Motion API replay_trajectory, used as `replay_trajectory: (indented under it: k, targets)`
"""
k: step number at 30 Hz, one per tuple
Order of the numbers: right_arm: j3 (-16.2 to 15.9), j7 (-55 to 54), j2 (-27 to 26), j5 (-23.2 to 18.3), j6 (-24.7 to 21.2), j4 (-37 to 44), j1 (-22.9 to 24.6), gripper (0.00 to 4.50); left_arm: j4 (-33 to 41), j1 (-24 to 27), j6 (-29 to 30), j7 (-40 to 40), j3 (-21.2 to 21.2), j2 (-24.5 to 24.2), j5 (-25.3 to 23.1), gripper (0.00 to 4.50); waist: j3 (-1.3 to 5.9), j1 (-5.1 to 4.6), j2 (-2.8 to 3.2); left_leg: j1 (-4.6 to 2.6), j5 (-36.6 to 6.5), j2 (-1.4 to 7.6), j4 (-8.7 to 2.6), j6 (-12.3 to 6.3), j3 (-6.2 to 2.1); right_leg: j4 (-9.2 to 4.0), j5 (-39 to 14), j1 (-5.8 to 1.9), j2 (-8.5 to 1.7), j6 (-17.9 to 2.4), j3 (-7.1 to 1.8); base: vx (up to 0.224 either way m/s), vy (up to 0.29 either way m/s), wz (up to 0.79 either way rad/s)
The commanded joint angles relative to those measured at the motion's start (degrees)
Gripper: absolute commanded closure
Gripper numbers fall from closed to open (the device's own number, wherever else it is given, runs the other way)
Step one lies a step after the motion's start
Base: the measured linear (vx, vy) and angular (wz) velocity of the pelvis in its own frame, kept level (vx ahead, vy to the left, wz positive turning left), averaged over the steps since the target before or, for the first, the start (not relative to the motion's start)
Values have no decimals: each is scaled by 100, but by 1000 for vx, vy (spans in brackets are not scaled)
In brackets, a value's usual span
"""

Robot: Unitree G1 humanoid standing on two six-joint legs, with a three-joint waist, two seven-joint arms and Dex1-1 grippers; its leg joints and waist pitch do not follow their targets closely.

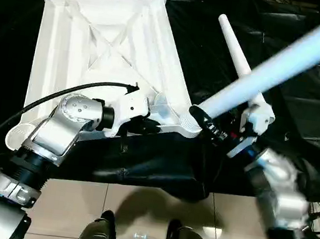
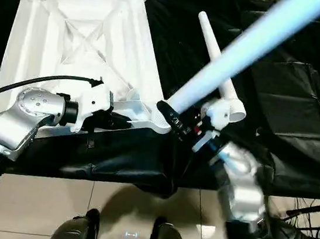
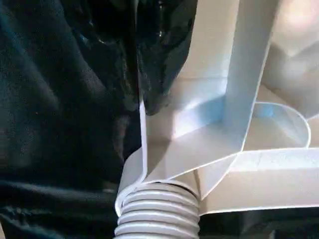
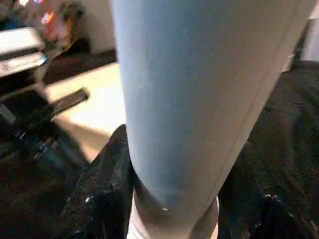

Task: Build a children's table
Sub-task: Pick table leg

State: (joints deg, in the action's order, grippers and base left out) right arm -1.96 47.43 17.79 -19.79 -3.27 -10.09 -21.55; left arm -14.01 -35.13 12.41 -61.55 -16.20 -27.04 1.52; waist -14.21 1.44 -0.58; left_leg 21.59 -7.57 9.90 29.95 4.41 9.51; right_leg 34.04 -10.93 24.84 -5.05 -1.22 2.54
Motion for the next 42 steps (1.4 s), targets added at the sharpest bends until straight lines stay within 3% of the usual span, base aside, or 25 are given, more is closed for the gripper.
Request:
replay_trajectory:
  k: [1,2,3,6,9,13,18,25,32,42]
  targets:
    - [-449,242,85,332,-611,-400,313,263,-46,-27,-95,-16,-28,-45,-19,450,404,-2,-37,-55,-1515,231,-309,-474,-27,-523,-2090,-281,-326,-982,-284,0,0,0]
    - [-503,313,147,336,-656,-389,280,263,-47,-29,-94,-19,-28,-45,-16,450,414,-1,-60,-54,-1520,233,-308,-465,-27,-524,-2135,-293,-328,-981,-281,0,0,0]
    - [-597,450,267,339,-783,-366,220,263,-39,-20,-96,-22,-34,-44,-20,450,455,-2,-128,-46,-1457,236,-301,-465,-22,-511,-2114,-317,-317,-978,-275,0,0,0]
    - [-721,674,435,383,-948,-370,91,263,-21,13,-109,-35,-51,-52,-38,450,461,10,-114,-45,-1348,228,-281,-500,-13,-495,-2003,-312,-312,-1001,-277,0,0,0]
    - [-754,794,497,381,-1033,-426,-9,263,-2,39,-112,-38,-58,-54,-47,450,499,17,-168,-63,-1371,240,-262,-500,12,-502,-2115,-284,-309,-1014,-276,0,0,0]
    - [-917,1149,726,379,-1284,-441,-128,263,112,111,-92,-132,-71,-88,11,450,533,16,-206,-32,-1207,236,-247,-527,7,-466,-1975,-317,-303,-1023,-263,0,0,0]
    - [-1034,1431,903,371,-1435,-493,-286,263,222,177,-71,-247,-87,-152,53,450,593,20,-216,-39,-962,240,-210,-637,33,-414,-1444,-324,-282,-1127,-261,0,0,0]
    - [-1248,1804,1028,536,-1504,-766,-620,263,345,256,-9,-390,-136,-210,88,450,673,11,-227,-46,-733,248,-149,-757,57,-322,-759,-344,-256,-1428,-255,0,0,0]
    - [-1460,2241,1111,536,-1600,-828,-799,263,331,234,-11,-372,-147,-216,54,450,688,28,-226,-71,-879,267,-141,-685,77,-334,-815,-330,-244,-1437,-260,0,0,0]
    - [-1287,2459,1138,304,-1688,-861,-682,263,353,272,-3,-377,-106,-232,61,450,711,52,-235,-61,-726,276,-127,-726,107,-296,-571,-340,-233,-1471,-259,0,0,0]
